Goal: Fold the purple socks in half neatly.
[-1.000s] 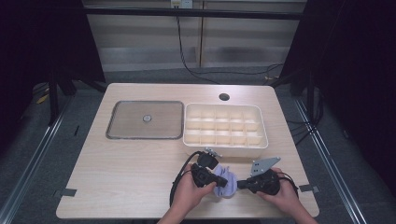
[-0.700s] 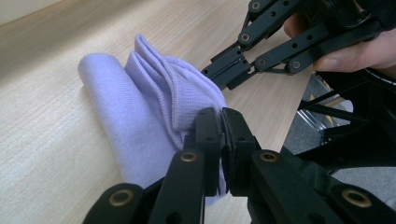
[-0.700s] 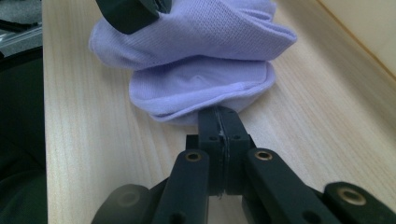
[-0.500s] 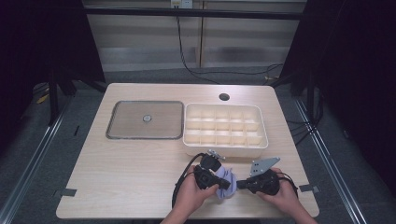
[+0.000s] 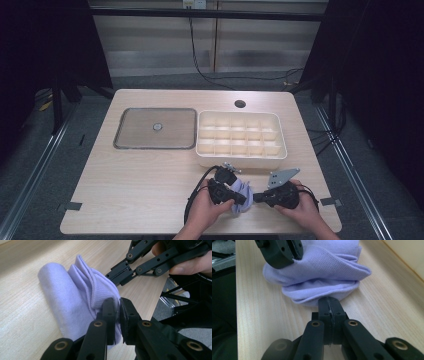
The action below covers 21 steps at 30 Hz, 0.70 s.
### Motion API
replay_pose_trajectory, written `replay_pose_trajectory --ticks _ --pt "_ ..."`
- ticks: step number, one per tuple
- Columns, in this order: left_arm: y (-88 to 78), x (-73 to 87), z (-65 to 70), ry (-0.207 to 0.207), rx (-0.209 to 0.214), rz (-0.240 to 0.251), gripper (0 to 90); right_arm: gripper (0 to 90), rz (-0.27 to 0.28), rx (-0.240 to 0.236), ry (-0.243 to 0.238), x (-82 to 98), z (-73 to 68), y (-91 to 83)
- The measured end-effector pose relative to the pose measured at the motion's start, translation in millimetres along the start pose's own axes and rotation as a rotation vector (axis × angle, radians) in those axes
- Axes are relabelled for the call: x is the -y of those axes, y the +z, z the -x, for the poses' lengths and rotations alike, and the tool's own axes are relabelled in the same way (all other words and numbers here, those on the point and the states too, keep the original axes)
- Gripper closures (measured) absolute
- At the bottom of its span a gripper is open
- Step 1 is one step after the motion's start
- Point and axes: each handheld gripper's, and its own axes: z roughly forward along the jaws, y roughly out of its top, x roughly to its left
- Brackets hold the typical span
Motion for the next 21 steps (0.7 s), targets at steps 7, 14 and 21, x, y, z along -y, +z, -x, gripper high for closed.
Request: replay_pose_trajectory --ticks 7,14,21 --pt "-3.2 -1.7 1.2 0.007 -0.011 0.002 74.9 89.6 0.0 -0.002 0.0 0.0 -0.1 0.0" --pt "-14.0 -2.9 -2.4 -0.017 -0.026 0.037 73.4 89.6 0.001 -0.002 -0.003 0.0 0.2 0.1" --pt "-19.0 -4.2 -7.9 -0.034 -0.045 0.057 75.9 89.6 0.0 -0.002 -0.001 0.0 0.1 0.0"
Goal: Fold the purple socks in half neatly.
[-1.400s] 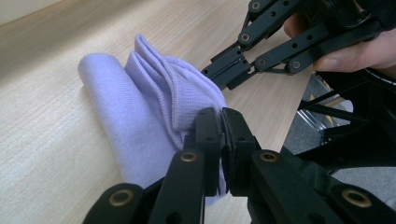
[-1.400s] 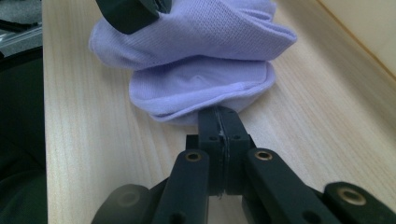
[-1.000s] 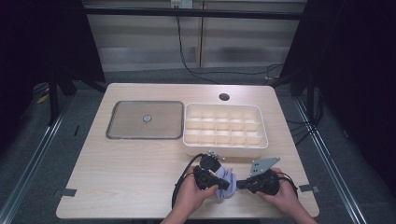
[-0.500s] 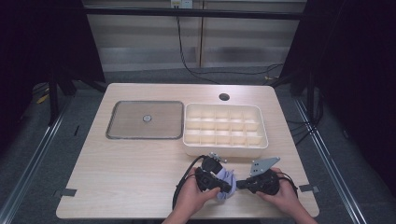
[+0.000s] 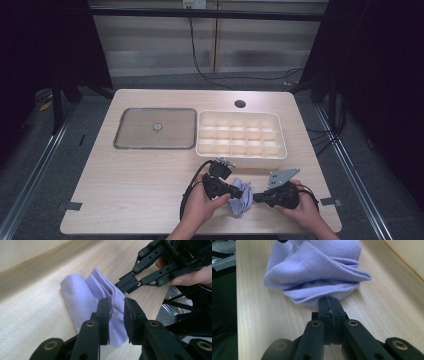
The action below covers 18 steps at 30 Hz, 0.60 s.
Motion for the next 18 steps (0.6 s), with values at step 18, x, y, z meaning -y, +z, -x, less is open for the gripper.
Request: replay_pose_trajectory --ticks 18 --pt "19.9 -1.0 4.4 0.053 -0.067 -0.062 81.9 89.6 0.002 0.0 -0.002 0.2 0.1 0.0"
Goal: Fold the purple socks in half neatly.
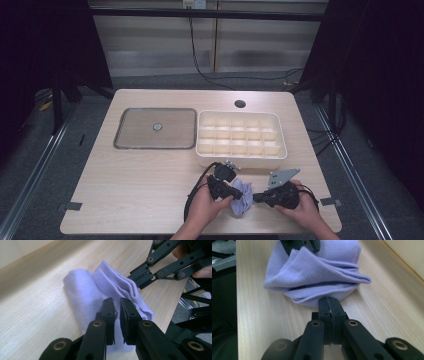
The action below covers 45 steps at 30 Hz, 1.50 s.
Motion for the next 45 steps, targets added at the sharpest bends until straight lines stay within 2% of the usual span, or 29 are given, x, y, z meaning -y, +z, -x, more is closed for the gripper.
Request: replay_pose_trajectory --ticks 2,4,10,16,21,24,29,39,45 --pt "2.3 -0.7 1.2 0.008 0.004 -0.005 79.1 89.6 0.0 -0.001 0.0 0.1 0.0 0.0" --pt "5.1 -0.7 1.8 0.019 -0.012 -0.013 76.0 89.6 0.0 -0.001 -0.001 0.1 0.0 0.0" --pt "12.9 4.5 0.0 0.016 -0.029 -0.029 69.5 89.7 0.0 0.001 -0.004 0.2 -0.1 -0.1" --pt "13.5 7.2 -1.9 0.025 -0.024 -0.032 65.3 89.6 0.0 0.0 0.0 0.3 -0.1 -0.1" --pt "12.8 9.6 -4.4 0.019 -0.009 -0.014 63.5 89.6 0.001 -0.003 0.001 0.6 0.1 -0.1" --pt "10.5 9.4 -5.0 0.009 -0.002 -0.018 62.2 89.6 0.001 -0.004 0.002 0.7 0.2 -0.1" --pt "3.2 8.7 -6.5 0.003 0.004 0.004 59.9 89.7 0.002 -0.001 -0.005 0.5 0.3 -0.1" --pt "-14.8 8.9 -13.5 -0.004 -0.049 0.021 55.8 89.6 0.001 -0.002 -0.002 0.5 0.2 -0.1" --pt "-20.0 11.1 -19.7 -0.016 -0.057 0.032 54.8 89.6 0.002 -0.002 -0.004 0.5 0.3 0.0"
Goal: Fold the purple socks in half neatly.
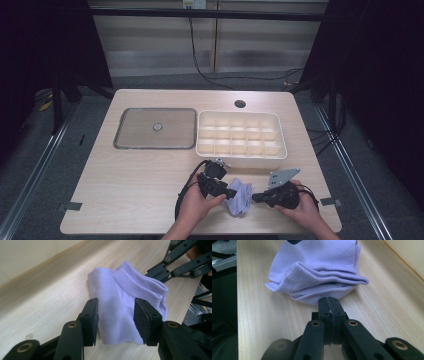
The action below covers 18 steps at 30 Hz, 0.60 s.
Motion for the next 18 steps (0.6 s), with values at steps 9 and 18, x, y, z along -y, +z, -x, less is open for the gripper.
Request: replay_pose_trajectory --ticks 9,18 --pt "-2.6 2.0 -6.7 -0.028 -0.017 -0.001 53.1 89.7 -0.002 -0.002 0.004 0.0 -0.1 0.0" --pt "-2.2 5.9 -12.0 -0.076 -0.023 -0.013 50.7 89.7 0.0 0.0 -0.001 0.0 0.0 0.0"
